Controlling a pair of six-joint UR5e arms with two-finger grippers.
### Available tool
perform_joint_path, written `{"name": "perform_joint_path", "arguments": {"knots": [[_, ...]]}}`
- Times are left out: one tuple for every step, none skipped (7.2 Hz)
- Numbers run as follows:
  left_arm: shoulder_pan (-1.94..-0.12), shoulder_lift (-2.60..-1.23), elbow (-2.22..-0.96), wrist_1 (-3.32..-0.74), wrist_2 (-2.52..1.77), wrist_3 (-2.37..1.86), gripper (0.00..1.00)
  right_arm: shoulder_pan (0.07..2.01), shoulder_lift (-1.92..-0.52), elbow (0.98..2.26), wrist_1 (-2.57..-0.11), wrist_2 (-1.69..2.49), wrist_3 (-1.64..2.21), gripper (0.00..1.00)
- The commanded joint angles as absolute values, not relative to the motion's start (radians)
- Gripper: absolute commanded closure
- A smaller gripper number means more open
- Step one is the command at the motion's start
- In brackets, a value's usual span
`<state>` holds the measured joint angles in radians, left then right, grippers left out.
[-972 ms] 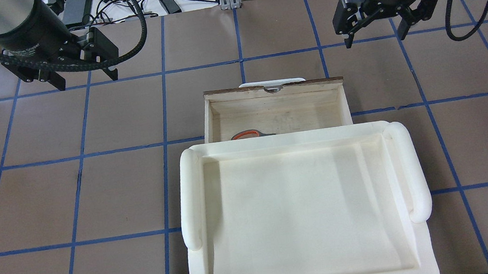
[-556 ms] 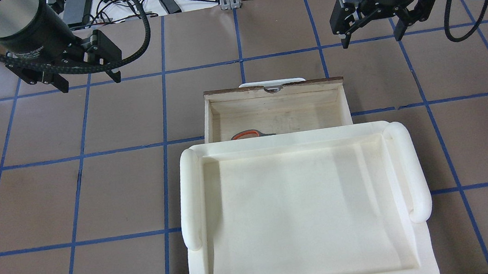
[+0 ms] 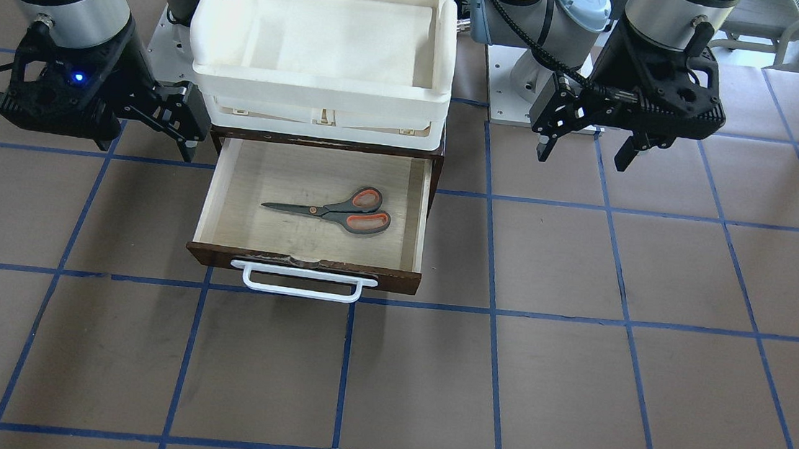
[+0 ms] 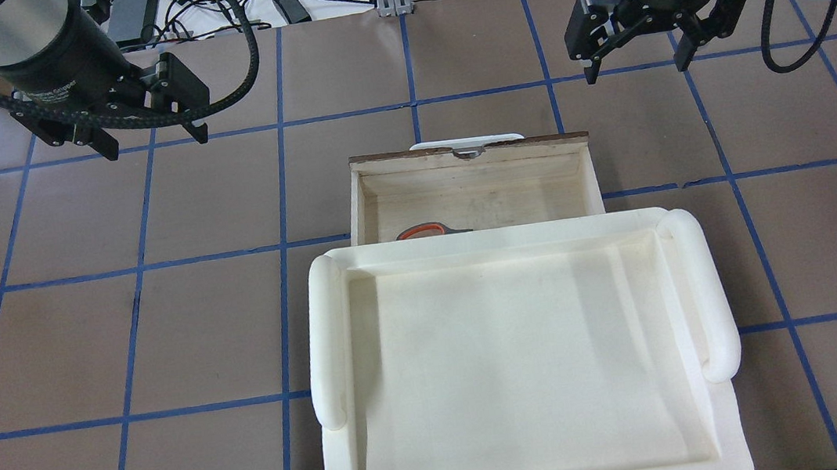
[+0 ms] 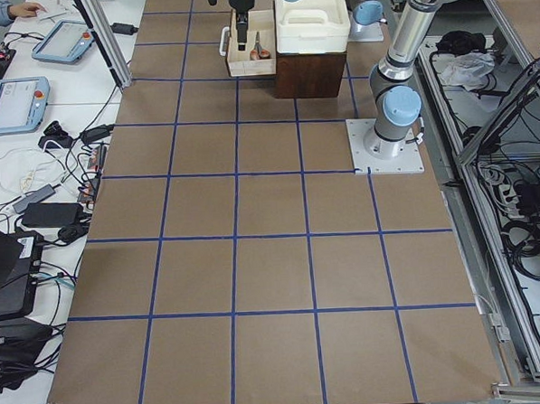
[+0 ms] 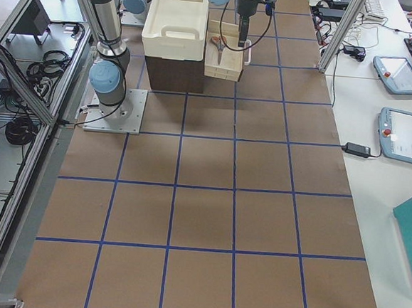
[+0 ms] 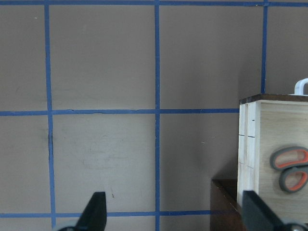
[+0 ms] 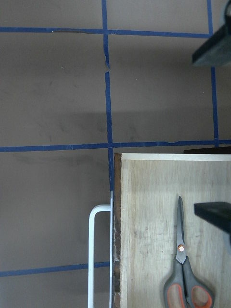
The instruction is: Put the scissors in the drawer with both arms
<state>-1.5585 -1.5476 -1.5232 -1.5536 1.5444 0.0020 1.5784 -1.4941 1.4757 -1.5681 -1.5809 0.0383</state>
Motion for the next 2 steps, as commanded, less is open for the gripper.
{"name": "perform_joint_path", "arguments": {"knots": [[-1.559,-1.546,-1.523,-1.554,1.543,0.005,0.0,1.578,-1.494,1.476,-1.568,-1.582,0.038,0.0],[-1.559,-1.548,-1.523,-1.554,1.543,0.005,0.0,1.578,-1.494,1.477,-1.566,-1.585,0.038,0.0]]}}
